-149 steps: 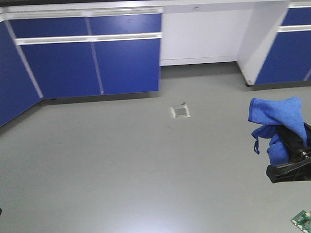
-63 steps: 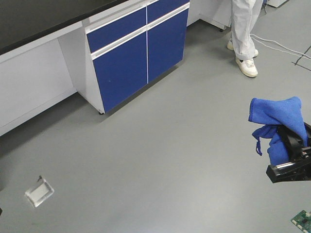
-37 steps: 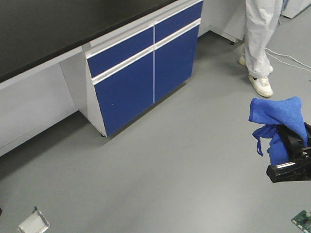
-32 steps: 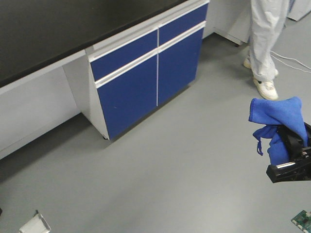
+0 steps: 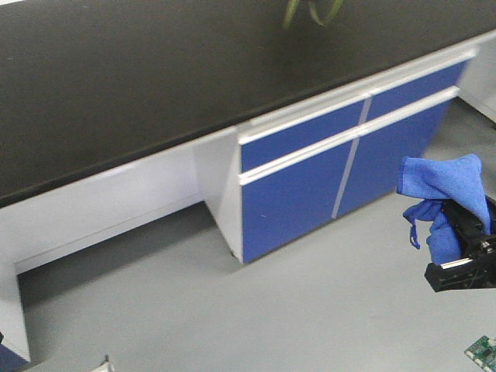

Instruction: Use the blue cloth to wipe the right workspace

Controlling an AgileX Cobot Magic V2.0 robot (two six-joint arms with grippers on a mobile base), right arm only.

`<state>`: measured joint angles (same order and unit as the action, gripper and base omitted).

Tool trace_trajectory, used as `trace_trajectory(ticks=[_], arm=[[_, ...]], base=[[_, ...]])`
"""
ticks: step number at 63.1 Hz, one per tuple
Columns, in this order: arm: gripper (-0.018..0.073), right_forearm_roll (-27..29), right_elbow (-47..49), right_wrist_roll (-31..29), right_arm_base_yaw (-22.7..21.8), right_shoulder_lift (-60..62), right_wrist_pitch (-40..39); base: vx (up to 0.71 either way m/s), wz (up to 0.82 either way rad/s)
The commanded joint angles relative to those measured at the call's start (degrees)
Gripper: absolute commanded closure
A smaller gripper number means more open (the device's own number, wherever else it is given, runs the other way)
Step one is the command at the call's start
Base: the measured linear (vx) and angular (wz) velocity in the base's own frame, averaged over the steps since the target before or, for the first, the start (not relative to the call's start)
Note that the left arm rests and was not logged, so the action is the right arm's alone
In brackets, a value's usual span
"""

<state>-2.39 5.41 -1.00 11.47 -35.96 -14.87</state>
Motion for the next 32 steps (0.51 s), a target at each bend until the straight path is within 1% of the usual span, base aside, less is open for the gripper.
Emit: trace_trajectory(ticks=[1, 19, 32], arm=[[0.0559, -0.4, 1.72, -0.26, 0.04, -0.27, -5.13], [0.0559, -0.4, 1.72, -0.26, 0.04, -0.27, -5.13], [0.0559, -0.4, 1.72, -0.26, 0.04, -0.27, -5.13]], base=[[0.34, 0.61], [0.33, 0.61], [0.31, 0.53]])
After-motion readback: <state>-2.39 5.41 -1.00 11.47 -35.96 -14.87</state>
